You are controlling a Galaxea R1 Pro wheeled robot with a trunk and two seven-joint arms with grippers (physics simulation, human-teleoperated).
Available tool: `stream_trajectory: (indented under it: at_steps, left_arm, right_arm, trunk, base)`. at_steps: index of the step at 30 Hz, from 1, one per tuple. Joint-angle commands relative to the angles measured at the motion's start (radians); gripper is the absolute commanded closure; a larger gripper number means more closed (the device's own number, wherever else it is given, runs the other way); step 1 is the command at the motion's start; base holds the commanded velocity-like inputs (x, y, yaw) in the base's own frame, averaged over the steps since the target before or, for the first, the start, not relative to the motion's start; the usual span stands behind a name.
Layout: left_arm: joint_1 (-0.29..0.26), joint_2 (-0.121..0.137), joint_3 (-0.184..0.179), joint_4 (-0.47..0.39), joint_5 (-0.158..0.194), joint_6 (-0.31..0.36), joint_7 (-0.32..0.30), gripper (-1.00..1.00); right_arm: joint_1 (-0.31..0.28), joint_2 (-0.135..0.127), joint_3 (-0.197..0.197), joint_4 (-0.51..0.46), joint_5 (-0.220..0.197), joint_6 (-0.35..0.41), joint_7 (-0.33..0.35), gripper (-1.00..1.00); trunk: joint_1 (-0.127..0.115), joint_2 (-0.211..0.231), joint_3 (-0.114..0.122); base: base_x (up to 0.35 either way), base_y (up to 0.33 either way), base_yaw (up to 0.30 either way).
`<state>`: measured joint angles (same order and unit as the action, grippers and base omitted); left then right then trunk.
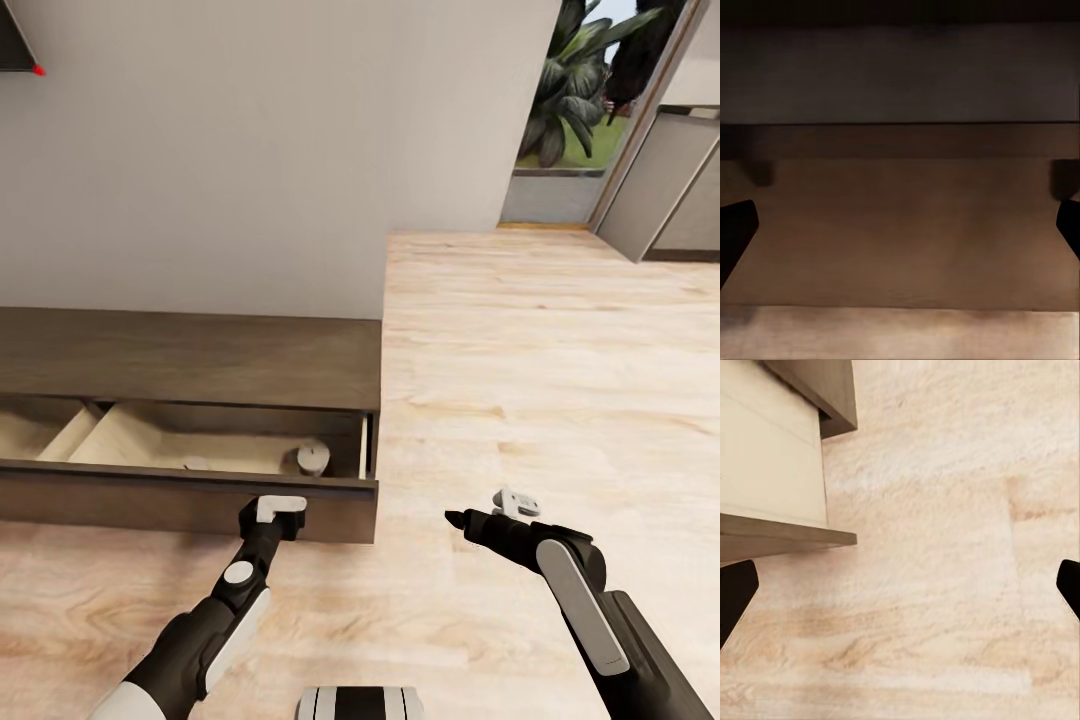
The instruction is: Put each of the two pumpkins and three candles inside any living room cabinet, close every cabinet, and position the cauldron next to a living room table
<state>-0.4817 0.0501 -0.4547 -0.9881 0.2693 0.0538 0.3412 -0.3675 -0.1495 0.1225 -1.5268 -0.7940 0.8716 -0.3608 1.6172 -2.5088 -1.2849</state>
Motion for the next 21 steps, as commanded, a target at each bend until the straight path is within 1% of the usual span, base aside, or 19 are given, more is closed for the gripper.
stream_trajectory:
  at_steps: [1,15,17,21]
  left_arm:
    - [-0.001,0.002,-0.004,-0.002,0.002,0.005,0.01,-1.0]
    - [-0.001,0.002,-0.004,-0.003,0.002,0.005,0.012,-1.0]
    - [-0.001,0.002,-0.004,-0.003,0.001,0.005,0.012,-1.0]
    - [-0.001,0.002,-0.004,-0.003,0.001,0.005,0.012,-1.0]
  right_arm:
    - [-0.001,-0.001,0.002,-0.001,-0.01,0.001,-0.01,-1.0]
    - [-0.001,-0.001,0.002,-0.001,-0.01,0.001,-0.01,-1.0]
    - [-0.001,-0.002,0.001,-0.001,-0.01,0.001,-0.01,-1.0]
    - [-0.001,-0.001,0.002,-0.001,-0.01,0.001,-0.01,-1.0]
  trunk:
    - [0.0,0.0,-0.001]
    - [0.0,0.0,-0.001]
    - [0.0,0.0,-0.001]
    - [0.0,0.0,-0.001]
  base:
    - [0.302,0.0,0.0]
    - [0.275,0.0,0.0]
    - [0.157,0.0,0.0]
    - [0.047,0.0,0.0]
